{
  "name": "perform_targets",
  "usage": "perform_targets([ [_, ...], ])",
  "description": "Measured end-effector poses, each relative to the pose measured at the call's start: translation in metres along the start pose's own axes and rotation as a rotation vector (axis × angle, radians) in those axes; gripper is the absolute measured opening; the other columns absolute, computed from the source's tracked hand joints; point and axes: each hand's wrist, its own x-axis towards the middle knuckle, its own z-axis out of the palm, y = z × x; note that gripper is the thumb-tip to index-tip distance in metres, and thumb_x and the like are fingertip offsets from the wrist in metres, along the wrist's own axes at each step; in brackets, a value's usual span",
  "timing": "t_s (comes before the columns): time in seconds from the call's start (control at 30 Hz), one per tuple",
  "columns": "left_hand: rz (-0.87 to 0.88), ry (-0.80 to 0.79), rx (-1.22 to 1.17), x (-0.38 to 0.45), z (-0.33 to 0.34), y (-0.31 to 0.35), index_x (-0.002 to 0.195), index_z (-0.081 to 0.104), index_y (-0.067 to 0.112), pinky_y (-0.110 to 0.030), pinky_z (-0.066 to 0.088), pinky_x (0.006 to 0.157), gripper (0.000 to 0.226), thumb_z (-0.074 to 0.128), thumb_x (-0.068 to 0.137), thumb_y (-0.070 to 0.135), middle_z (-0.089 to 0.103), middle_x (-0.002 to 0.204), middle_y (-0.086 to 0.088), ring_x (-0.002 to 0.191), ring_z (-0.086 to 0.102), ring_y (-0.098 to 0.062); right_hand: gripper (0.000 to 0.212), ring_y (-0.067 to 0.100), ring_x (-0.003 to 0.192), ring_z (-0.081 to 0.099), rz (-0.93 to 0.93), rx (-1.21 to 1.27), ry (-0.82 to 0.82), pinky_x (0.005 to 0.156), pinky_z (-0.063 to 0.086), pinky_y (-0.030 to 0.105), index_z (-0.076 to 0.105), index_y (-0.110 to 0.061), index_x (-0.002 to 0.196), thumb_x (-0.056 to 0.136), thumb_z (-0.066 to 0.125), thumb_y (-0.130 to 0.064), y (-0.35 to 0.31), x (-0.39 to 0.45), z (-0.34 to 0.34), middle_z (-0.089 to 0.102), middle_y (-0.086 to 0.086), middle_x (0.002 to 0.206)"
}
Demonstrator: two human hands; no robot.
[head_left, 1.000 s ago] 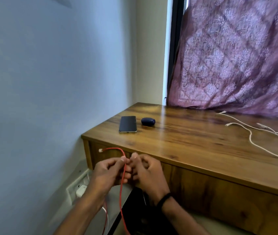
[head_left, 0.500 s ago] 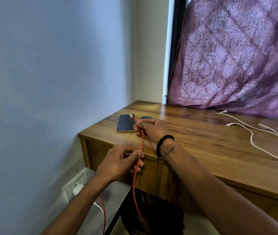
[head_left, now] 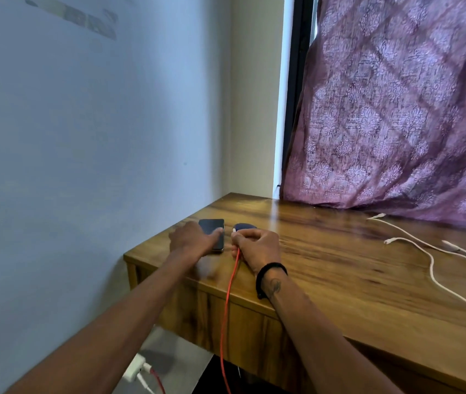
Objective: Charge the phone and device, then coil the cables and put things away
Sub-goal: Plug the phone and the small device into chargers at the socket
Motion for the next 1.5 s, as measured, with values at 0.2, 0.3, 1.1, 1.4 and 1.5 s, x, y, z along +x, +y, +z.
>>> perform_targets([
  [0.2, -0.231, -0.225, 0.177, 0.028, -0.001, 0.051, 0.124, 0.053, 0.012, -0.039, 0.043, 0.084, 0.085, 0.085, 0.059, 0.057, 0.054, 0.129, -0.015, 0.12, 0.05, -0.033, 0.014, 0.01, 0.07, 0.072, -0.066, -0.091, 0.123, 0.06, 0.056, 0.018, 0.08, -0.012, 0.098, 0.087, 0.083, -0.019, 0.006, 0.005, -0.002, 0.078, 0.002, 0.082],
  [0.3, -0.266, -0.296, 0.21, 0.042, 0.0, 0.059, 0.113, 0.055, 0.015, -0.038, 0.051, 0.087, 0.076, 0.08, 0.051, 0.051, 0.06, 0.115, -0.009, 0.105, 0.06, -0.03, 0.012, 0.005, 0.073, 0.07, -0.078, -0.16, 0.095, 0.06, 0.052, 0.014, 0.079, -0.014, 0.096, 0.087, 0.083, -0.02, 0.005, 0.002, -0.003, 0.075, -0.003, 0.082],
  [1.1, -0.406, -0.671, -0.053, 0.038, -0.041, 0.062, 0.083, 0.053, 0.007, -0.023, 0.04, 0.062, 0.031, 0.068, 0.083, 0.034, 0.052, 0.081, -0.007, 0.073, 0.049, -0.015, 0.015, 0.005, 0.087, 0.067, -0.454, -0.637, -0.045, 0.082, 0.06, 0.029, 0.077, -0.027, 0.1, 0.087, 0.079, -0.019, 0.007, -0.009, 0.007, 0.073, -0.012, 0.093],
  [1.4, -0.35, -0.588, -0.281, 0.035, -0.021, 0.058, 0.078, 0.053, 0.013, -0.024, 0.041, 0.076, 0.025, 0.071, 0.084, 0.029, 0.057, 0.088, -0.005, 0.069, 0.051, -0.016, 0.013, 0.008, 0.083, 0.068, -0.473, -0.626, -0.012, 0.081, 0.061, 0.03, 0.077, -0.025, 0.1, 0.089, 0.078, -0.02, 0.011, -0.007, 0.005, 0.073, -0.008, 0.089],
  [1.5, -0.357, -0.587, -0.265, 0.038, -0.023, 0.059, 0.072, 0.051, 0.014, -0.02, 0.04, 0.068, 0.027, 0.067, 0.087, 0.03, 0.052, 0.073, -0.003, 0.059, 0.046, -0.013, 0.012, 0.004, 0.083, 0.067, -0.493, -0.63, -0.003, 0.079, 0.061, 0.029, 0.076, -0.03, 0.097, 0.087, 0.079, -0.023, 0.01, -0.005, 0.006, 0.072, -0.013, 0.088],
])
